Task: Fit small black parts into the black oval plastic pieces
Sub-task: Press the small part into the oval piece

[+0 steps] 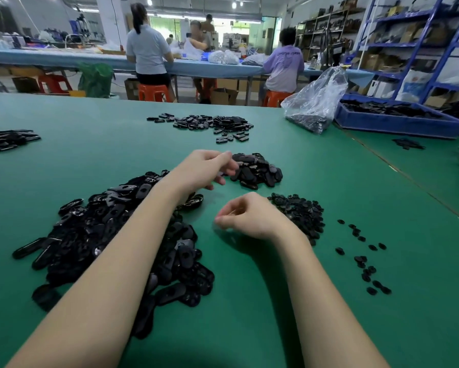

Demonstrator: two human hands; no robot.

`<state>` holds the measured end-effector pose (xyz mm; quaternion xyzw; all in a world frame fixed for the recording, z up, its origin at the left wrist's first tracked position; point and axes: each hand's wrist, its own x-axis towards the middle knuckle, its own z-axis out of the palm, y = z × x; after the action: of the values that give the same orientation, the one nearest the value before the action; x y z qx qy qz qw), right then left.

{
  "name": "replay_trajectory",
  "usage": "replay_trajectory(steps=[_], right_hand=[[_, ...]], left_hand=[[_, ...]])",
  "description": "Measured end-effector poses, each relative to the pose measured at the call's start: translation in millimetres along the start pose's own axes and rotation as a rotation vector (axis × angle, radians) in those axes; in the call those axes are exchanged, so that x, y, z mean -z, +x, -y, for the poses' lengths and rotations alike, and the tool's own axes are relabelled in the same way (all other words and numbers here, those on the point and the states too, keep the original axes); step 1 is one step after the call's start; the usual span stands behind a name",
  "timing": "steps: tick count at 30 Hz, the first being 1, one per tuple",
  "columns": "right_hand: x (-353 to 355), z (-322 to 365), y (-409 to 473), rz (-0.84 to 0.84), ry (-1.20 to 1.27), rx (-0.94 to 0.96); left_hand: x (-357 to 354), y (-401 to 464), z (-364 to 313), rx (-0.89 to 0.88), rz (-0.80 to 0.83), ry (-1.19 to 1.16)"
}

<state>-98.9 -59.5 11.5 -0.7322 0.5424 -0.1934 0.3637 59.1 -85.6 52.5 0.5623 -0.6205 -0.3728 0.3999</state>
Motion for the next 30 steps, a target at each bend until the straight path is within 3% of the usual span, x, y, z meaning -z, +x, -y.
replay_trajectory(steps=[4,15,21,30], right_hand=[[-22,23,-2,0.093,-0.085,0.072],[-24,32,-2,-0.025,-0.145,0.0],[-36,42,-4,-0.085,-0.35,0.045],[-23,34,-3,-0.077,-0.191,0.048]], left_hand=[[10,-15,17,0.066,-0.005,0.009],[13,-23,26,0.056,-0.019,0.016],[13,-23,27,0.047,-0.022,0.018],[13,-23,30,0.055,-0.029,0.03]])
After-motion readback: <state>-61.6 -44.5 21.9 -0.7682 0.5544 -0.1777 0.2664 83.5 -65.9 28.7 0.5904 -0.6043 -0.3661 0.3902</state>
